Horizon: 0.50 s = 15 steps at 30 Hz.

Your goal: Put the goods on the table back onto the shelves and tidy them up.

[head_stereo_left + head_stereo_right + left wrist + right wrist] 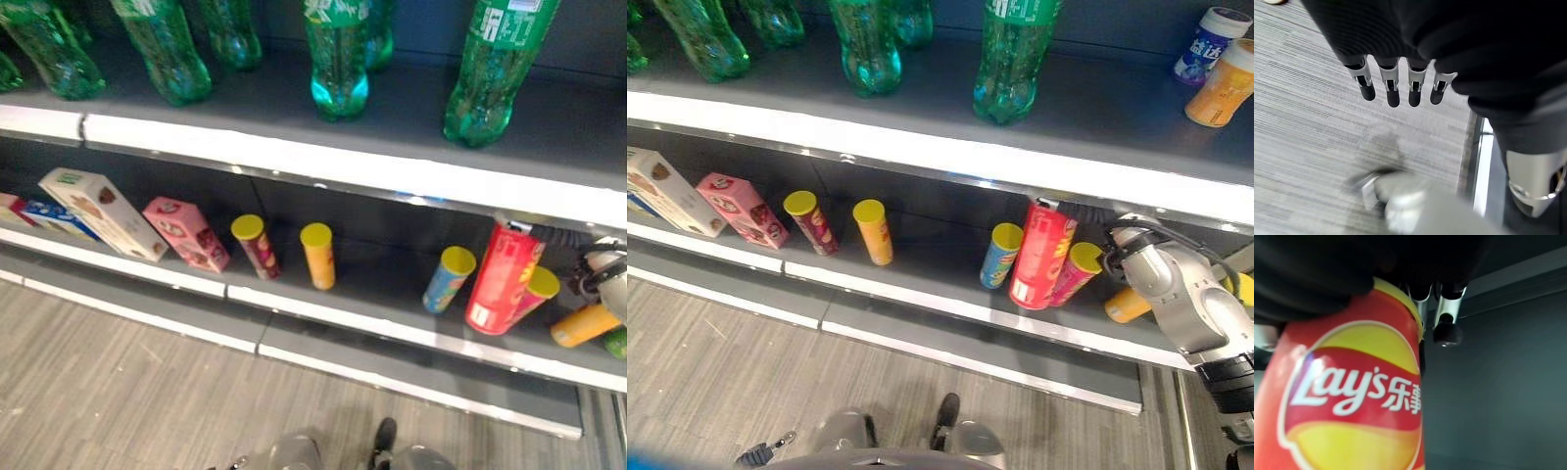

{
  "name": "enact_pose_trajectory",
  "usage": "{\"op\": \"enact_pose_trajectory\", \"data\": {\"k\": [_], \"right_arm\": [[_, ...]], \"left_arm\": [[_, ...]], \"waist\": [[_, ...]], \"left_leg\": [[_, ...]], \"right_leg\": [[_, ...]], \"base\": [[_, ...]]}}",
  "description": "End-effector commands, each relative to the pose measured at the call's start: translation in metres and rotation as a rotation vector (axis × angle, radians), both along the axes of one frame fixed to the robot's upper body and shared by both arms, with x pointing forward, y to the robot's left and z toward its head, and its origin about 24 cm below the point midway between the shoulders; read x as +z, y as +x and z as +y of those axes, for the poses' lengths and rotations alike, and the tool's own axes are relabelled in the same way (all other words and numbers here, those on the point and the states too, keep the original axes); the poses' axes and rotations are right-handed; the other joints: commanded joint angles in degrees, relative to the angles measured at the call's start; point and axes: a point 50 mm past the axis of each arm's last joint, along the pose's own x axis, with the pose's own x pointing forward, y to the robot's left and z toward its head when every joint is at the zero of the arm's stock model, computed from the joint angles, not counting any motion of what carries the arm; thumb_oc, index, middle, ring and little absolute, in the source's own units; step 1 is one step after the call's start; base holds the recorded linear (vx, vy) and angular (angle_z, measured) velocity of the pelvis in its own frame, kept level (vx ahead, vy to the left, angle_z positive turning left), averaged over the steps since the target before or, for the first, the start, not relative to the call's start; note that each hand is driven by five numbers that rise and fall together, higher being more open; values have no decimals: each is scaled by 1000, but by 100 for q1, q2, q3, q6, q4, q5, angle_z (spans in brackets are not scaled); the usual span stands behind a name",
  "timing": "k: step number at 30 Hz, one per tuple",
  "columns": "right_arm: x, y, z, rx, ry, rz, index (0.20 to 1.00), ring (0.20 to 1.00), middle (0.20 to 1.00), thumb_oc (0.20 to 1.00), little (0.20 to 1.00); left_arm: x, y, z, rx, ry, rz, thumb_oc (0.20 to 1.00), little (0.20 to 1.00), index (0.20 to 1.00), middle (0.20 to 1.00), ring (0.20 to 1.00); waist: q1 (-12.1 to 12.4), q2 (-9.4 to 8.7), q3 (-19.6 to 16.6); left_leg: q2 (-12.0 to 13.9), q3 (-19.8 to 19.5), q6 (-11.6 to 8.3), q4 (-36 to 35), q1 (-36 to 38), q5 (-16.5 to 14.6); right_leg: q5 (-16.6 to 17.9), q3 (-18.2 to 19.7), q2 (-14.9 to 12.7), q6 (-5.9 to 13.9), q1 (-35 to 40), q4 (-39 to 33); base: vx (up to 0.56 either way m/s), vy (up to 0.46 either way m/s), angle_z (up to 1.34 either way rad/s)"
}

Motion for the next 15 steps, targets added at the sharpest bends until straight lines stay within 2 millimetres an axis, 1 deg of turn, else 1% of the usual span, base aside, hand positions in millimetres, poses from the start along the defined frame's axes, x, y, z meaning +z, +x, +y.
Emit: {"op": "enact_pose_trajectory", "data": {"k": [1, 2, 3, 4, 6, 8, 10, 11, 12, 13, 15], "right_arm": [[37, -4, 9, 77, 5, -159, 200, 200, 200, 200, 200], [37, -3, 10, 79, 4, -159, 200, 200, 200, 200, 200], [37, -3, 10, 80, 3, -159, 200, 200, 200, 200, 200], [39, -2, 9, 77, -6, -159, 200, 200, 200, 200, 200], [39, 0, 11, 81, -20, -158, 200, 200, 200, 200, 200], [38, 0, 10, 73, -28, -158, 200, 200, 200, 200, 200], [36, 0, 9, 63, -32, -150, 200, 200, 200, 200, 200], [33, 0, 7, 46, -33, -145, 200, 200, 200, 200, 200], [31, 0, 7, 45, -35, -140, 200, 200, 200, 200, 200], [31, 0, 7, 45, -35, -140, 200, 200, 200, 200, 200], [28, -1, 7, 35, -42, -134, 200, 200, 200, 200, 200]], "left_arm": [[5, -1, 11, -59, 53, 5, 1000, 1000, 1000, 1000, 1000], [4, -3, 11, -48, 52, 6, 1000, 1000, 1000, 1000, 1000], [4, -4, 10, -47, 51, 6, 1000, 1000, 1000, 1000, 1000], [3, -7, 9, -31, 48, 10, 1000, 1000, 1000, 1000, 1000], [1, -11, 6, -32, 42, 15, 1000, 1000, 1000, 1000, 1000], [-1, -15, 1, -38, 34, 30, 1000, 1000, 1000, 1000, 1000], [-2, -18, -1, -59, 31, 41, 1000, 1000, 1000, 1000, 1000], [-2, -19, -1, -85, 36, 51, 1000, 1000, 1000, 1000, 1000], [-1, -19, -1, -94, 38, 51, 1000, 1000, 1000, 1000, 1000], [-1, -19, -1, -94, 38, 51, 1000, 1000, 1000, 1000, 1000], [-1, -21, 0, -108, 45, 57, 1000, 1000, 1000, 1000, 1000]], "waist": [[251, 26, -199], [275, 71, -210], [272, 79, -209], [294, 145, -224], [292, 227, -270], [279, 309, -344], [268, 359, -398], [259, 367, -428], [262, 362, -433], [271, 356, -433], [266, 343, -458]], "left_leg": [[-10, -546, -54, -1303, 545, 870], [39, -745, -106, -1562, 523, 1005], [51, -739, -114, -1611, 553, 1029], [104, -1011, -229, -1865, 525, 1165], [78, -1112, -241, -1933, 599, 1064], [15, -1053, -239, -2016, 691, 1010], [-66, -892, -214, -2060, 783, 952], [-183, -712, -159, -2056, 836, 894], [-256, -636, -117, -2080, 877, 859], [-262, -625, -113, -2083, 883, 859], [-403, -460, -29, -2204, 998, 792]], "right_leg": [[-455, 242, -432, 1053, 14, 58], [-485, 315, -417, 1073, 29, 58], [-489, 317, -407, 1067, 34, 58], [-526, 469, -416, 1122, 91, 58], [-519, 586, -434, 1154, 128, 58], [-437, 642, -512, 1204, 109, 58], [-372, 675, -628, 1253, 86, 76], [-306, 685, -801, 1320, 51, 138], [-268, 702, -886, 1363, 28, 163], [-268, 712, -893, 1367, 25, 165], [-210, 747, -1058, 1462, -17, 207]], "base": [[86, 175, -39], [63, 123, -44], [92, 162, -53], [90, 156, -57], [100, 201, -58], [58, 240, -63], [67, 294, -43], [74, 332, -8], [54, 264, -3], [26, 169, 0], [35, 239, -7]]}}
